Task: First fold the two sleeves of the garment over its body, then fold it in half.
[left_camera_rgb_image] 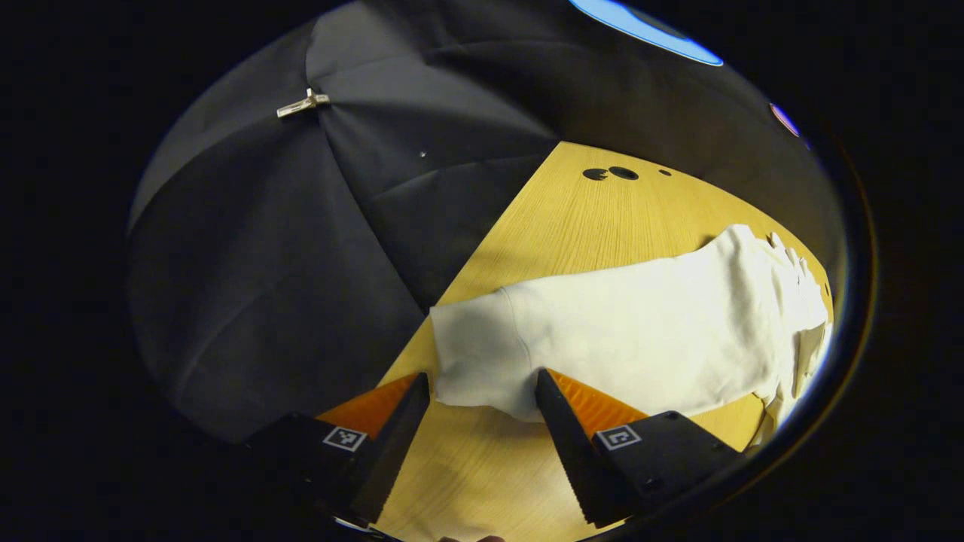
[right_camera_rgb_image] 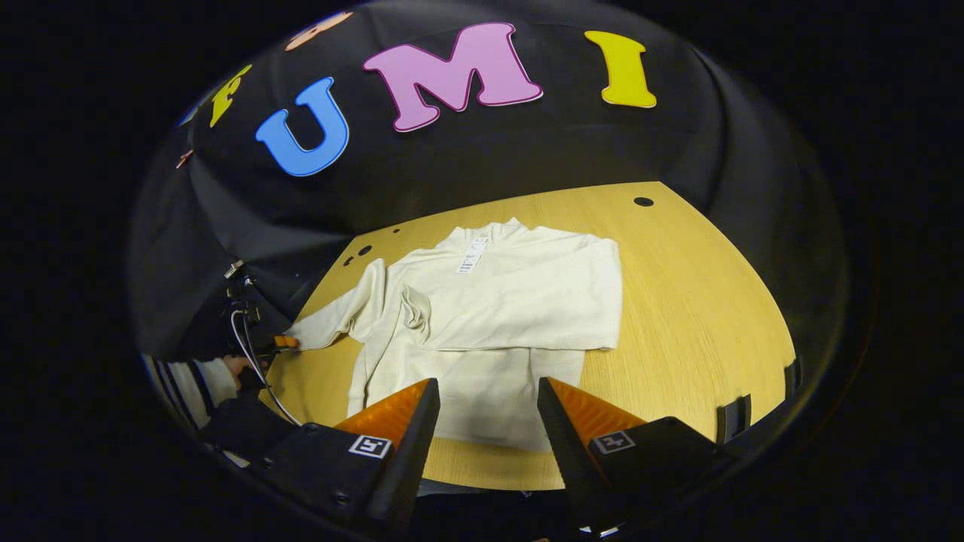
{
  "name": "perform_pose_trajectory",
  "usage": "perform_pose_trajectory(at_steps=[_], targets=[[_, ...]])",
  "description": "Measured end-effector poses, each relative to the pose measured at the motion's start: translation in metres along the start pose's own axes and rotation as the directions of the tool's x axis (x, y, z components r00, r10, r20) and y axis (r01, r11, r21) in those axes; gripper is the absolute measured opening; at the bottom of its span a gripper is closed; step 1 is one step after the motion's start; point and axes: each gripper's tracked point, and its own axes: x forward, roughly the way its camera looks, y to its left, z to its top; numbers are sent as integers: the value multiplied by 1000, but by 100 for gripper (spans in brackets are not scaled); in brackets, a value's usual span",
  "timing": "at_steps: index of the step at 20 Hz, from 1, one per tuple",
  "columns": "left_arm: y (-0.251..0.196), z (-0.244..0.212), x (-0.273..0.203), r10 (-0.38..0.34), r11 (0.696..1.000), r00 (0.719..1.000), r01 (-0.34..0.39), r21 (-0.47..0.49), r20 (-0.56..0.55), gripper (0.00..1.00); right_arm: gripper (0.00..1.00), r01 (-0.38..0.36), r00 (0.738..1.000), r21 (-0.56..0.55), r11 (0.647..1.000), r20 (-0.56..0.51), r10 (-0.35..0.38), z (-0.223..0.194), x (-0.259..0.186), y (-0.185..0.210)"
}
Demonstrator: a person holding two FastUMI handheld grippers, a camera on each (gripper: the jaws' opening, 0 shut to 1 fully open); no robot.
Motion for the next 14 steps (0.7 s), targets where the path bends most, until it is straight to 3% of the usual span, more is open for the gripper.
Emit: perform_pose_trajectory(at_steps=[1, 4, 6, 7, 14], targets=[[-3, -2, 0, -26, 998, 1000, 26, -49, 1, 90, 81, -13, 1000, 1, 1000, -5, 13, -3, 0, 3], [-10, -1, 3, -50, 999, 998, 50, -12, 32, 83, 81, -27, 1000, -1, 1000, -10, 27, -7, 1, 7], [-20, -2, 3, -75, 997, 997, 74, 35, 29, 67, 81, -30, 999, -4, 1000, -14, 30, -9, 0, 8], [-22, 0, 6, -68, 996, 998, 67, 52, 4, 43, 81, -32, 999, -6, 999, -15, 32, -9, 0, 7], [-33, 2, -4, -36, 995, 998, 41, 92, -54, 14, 81, -36, 999, -23, 999, 2, 36, -4, -8, -1]])
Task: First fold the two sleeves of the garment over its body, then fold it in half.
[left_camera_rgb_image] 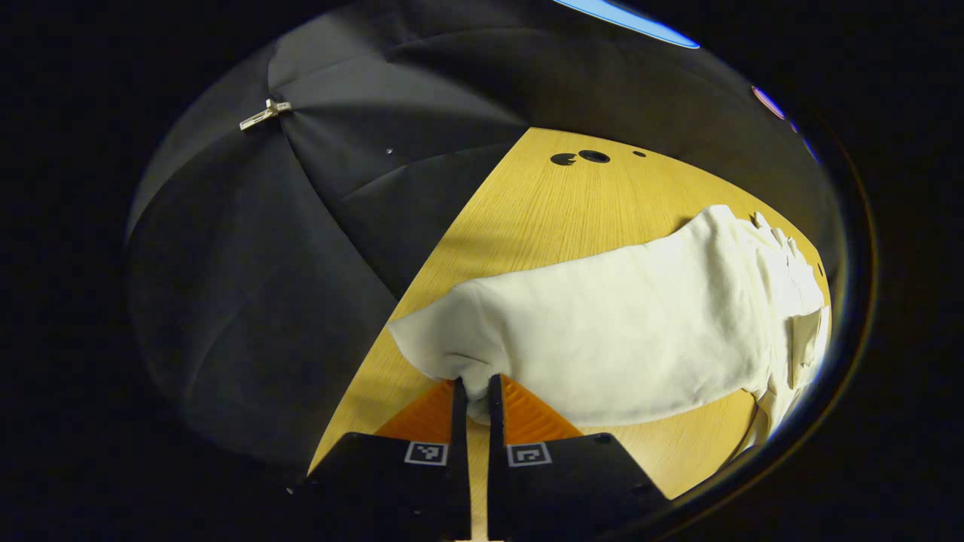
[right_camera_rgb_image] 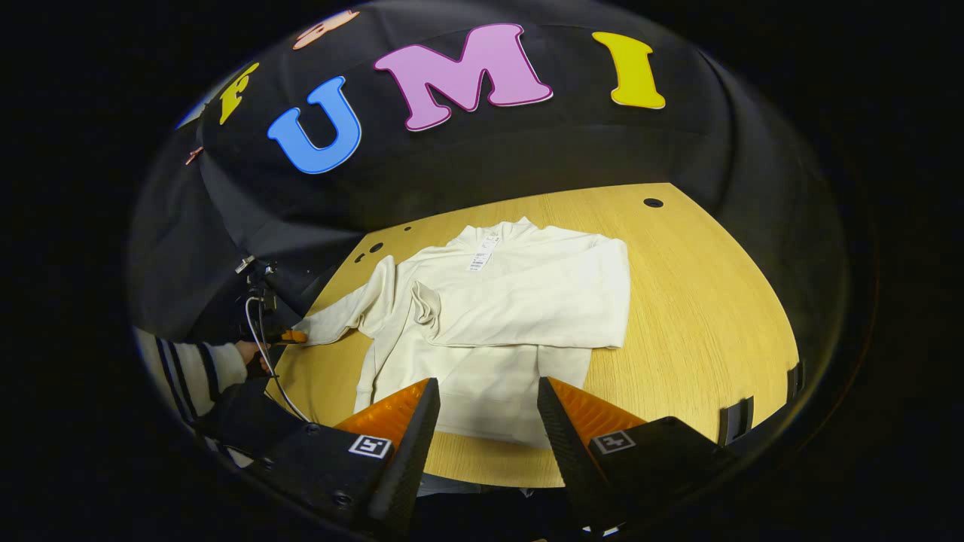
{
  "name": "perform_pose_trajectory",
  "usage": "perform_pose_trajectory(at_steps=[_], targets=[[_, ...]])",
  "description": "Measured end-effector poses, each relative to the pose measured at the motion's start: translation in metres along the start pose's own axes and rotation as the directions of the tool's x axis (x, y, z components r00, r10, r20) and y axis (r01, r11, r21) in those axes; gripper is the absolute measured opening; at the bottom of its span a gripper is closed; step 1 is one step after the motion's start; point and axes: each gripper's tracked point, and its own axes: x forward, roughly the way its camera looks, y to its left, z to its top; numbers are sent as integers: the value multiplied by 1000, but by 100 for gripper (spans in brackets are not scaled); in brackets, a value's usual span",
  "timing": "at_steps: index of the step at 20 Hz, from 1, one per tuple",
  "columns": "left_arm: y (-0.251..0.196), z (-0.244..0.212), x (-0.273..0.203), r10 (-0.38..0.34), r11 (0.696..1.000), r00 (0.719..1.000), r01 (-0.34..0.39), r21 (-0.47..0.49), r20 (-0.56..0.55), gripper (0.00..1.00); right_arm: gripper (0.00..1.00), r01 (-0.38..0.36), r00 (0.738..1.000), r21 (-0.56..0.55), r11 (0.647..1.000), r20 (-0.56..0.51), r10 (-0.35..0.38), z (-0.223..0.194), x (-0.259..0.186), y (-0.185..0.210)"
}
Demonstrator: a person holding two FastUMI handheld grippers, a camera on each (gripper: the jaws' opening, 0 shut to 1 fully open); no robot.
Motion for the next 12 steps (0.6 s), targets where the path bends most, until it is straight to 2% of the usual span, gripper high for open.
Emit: perform_pose_trajectory(at_steps=[5, 6, 7, 9, 12], targets=[[-6, 5, -18, 14, 999, 998, -12, -44, 54, 10, 81, -10, 1000, 29, 1000, -6, 11, 1, -2, -12], [-9, 9, -24, 15, 999, 997, -12, -40, 74, 5, 81, -12, 1000, 36, 999, -10, 13, 0, -2, -13], [-14, 14, -30, 12, 999, 995, -8, -39, 98, 10, 81, -13, 1000, 40, 999, -10, 14, 0, -2, -15], [-43, 34, -58, -29, 999, 983, 35, -32, 182, 10, 81, -18, 1000, 43, 999, -6, 18, 5, -2, -22], [-88, 48, -87, -91, 996, 967, 93, 4, 239, 10, 81, -26, 1000, 52, 998, -4, 26, 7, -3, -29]])
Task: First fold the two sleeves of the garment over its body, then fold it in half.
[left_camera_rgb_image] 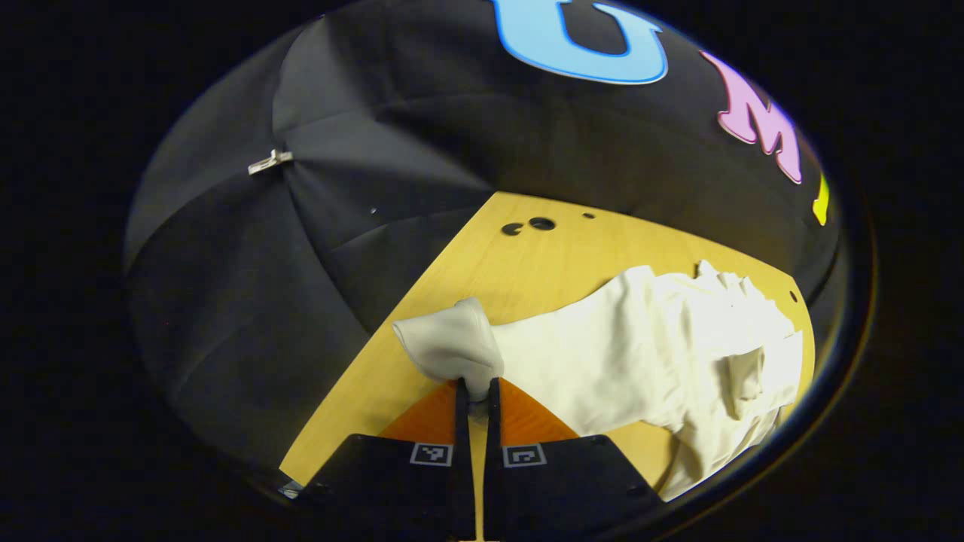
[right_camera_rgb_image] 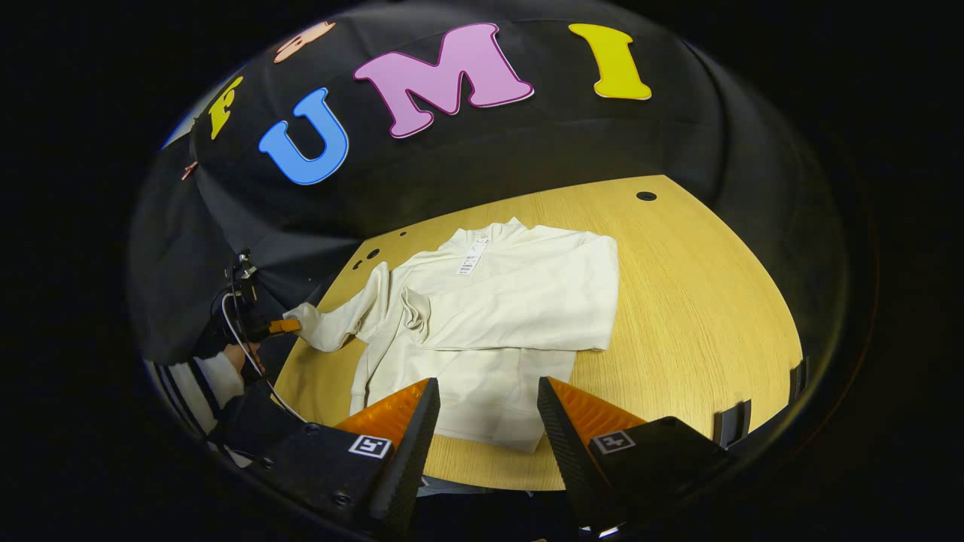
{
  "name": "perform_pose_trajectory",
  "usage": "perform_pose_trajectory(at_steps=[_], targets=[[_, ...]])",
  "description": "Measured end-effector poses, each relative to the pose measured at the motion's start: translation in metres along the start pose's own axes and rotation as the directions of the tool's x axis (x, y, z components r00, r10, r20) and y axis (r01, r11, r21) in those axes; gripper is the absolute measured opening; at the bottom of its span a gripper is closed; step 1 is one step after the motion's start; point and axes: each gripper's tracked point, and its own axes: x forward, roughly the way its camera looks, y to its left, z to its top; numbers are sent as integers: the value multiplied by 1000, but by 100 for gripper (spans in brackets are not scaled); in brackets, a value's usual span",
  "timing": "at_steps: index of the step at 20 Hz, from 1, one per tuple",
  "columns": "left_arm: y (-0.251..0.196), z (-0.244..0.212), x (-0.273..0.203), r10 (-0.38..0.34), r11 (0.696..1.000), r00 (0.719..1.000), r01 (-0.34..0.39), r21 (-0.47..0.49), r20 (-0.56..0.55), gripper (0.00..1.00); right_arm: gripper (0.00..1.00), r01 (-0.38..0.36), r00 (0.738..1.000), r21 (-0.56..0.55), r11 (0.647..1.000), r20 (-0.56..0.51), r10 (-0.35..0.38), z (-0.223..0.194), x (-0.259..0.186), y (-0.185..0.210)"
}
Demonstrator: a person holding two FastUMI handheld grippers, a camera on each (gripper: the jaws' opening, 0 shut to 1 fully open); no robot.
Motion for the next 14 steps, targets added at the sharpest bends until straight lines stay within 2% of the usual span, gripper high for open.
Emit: perform_pose_trajectory(at_steps=[6, 14], targets=[[-103, 35, -34, -147, 987, 986, 141, 73, 82, 10, 81, 13, 1000, 35, 999, 19, -13, 4, -4, -17], [-240, 36, -63, -342, 923, 938, 323, 209, 60, 10, 81, 45, 999, 81, 996, 23, -47, -1, -14, -39]])
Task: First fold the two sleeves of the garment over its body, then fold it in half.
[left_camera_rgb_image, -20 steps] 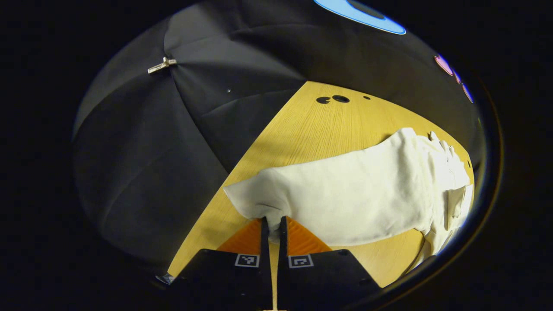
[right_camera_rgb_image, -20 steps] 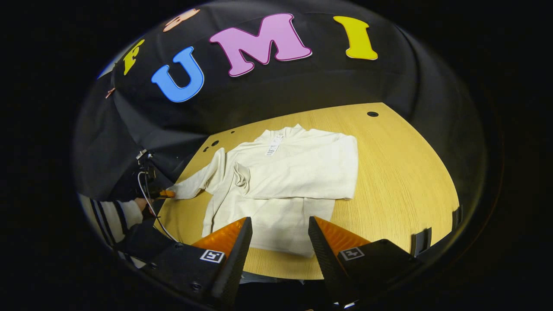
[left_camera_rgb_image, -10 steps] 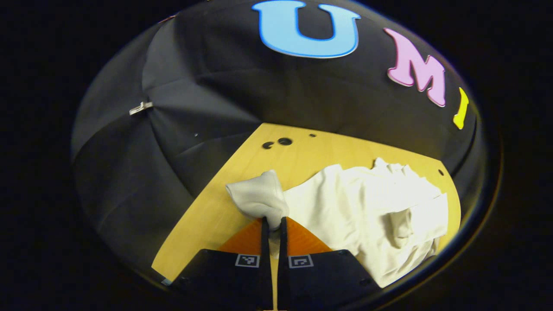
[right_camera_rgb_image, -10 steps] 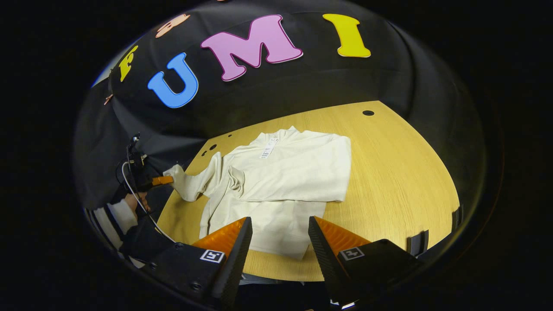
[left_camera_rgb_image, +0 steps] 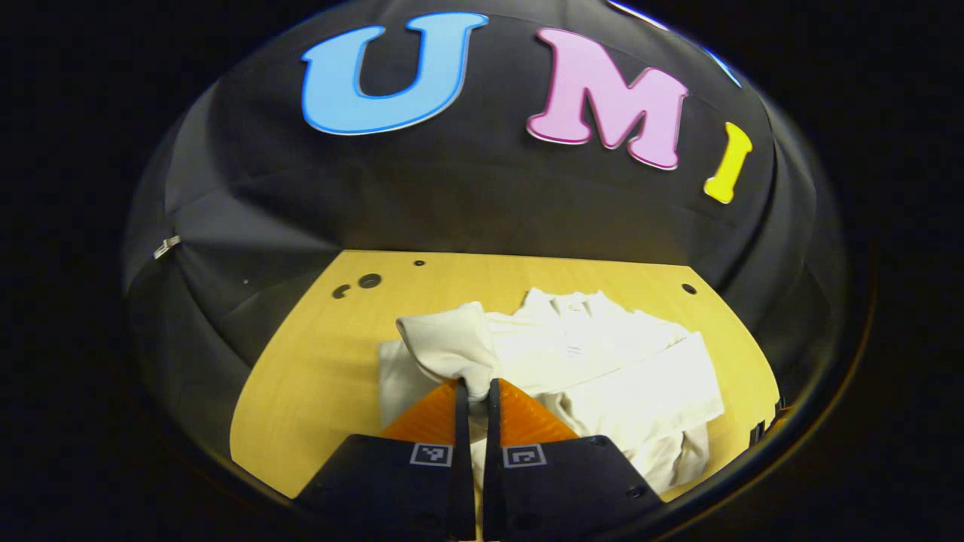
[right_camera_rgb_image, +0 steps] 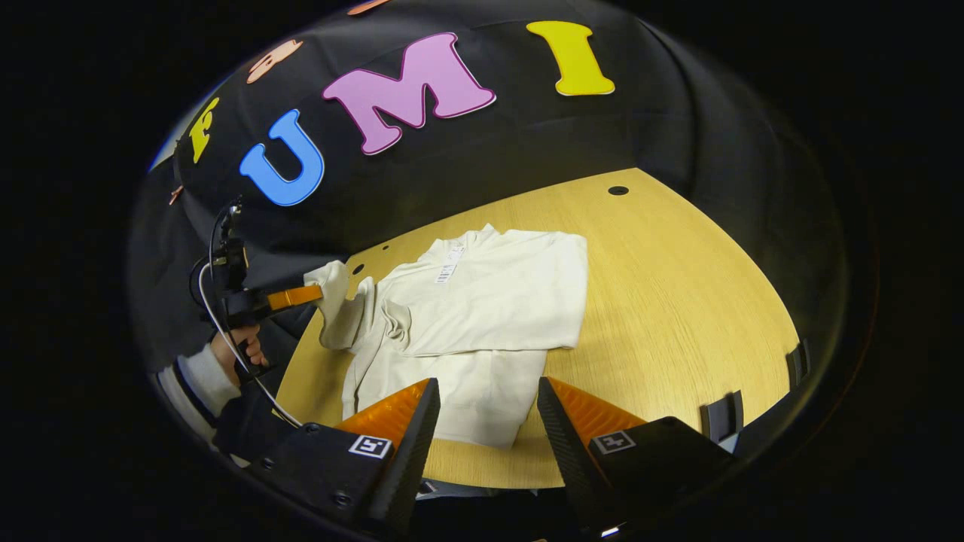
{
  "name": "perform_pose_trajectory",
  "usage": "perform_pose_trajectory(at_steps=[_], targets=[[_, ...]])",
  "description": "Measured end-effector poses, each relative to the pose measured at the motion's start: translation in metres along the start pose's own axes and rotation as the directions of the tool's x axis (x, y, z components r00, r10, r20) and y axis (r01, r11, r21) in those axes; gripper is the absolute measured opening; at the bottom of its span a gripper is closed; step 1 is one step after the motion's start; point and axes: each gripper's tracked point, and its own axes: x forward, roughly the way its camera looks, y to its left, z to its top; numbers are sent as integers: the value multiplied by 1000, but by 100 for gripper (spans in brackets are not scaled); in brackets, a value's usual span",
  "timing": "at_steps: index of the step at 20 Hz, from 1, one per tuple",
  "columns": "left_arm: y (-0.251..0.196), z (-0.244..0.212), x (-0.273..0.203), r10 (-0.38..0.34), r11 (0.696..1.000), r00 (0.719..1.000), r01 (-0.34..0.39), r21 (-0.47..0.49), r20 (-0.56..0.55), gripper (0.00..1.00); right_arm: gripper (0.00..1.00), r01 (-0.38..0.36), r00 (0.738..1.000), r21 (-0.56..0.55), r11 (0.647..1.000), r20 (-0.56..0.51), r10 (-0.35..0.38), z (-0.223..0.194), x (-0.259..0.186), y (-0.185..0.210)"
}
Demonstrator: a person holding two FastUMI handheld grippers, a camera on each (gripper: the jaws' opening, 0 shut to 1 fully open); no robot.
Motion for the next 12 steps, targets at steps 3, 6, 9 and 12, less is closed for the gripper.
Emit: perform_pose_trajectory(at_steps=[3, 6, 9, 12], targets=[[-36, 3, 7, -56, 998, 998, 56, 37, -6, 10, 81, 9, 1000, 13, 1000, -10, -9, -6, -5, -8], [-74, -2, 13, -103, 993, 994, 105, 60, -27, 10, 81, 21, 1000, 23, 1000, -15, -21, -9, -6, -13], [-109, -16, 19, -138, 985, 989, 143, 97, -62, 10, 81, 29, 999, 25, 999, -17, -28, -10, -7, -16], [-133, -34, 27, -155, 975, 982, 169, 144, -104, 10, 81, 27, 999, 20, 999, -22, -26, -11, -7, -16]])
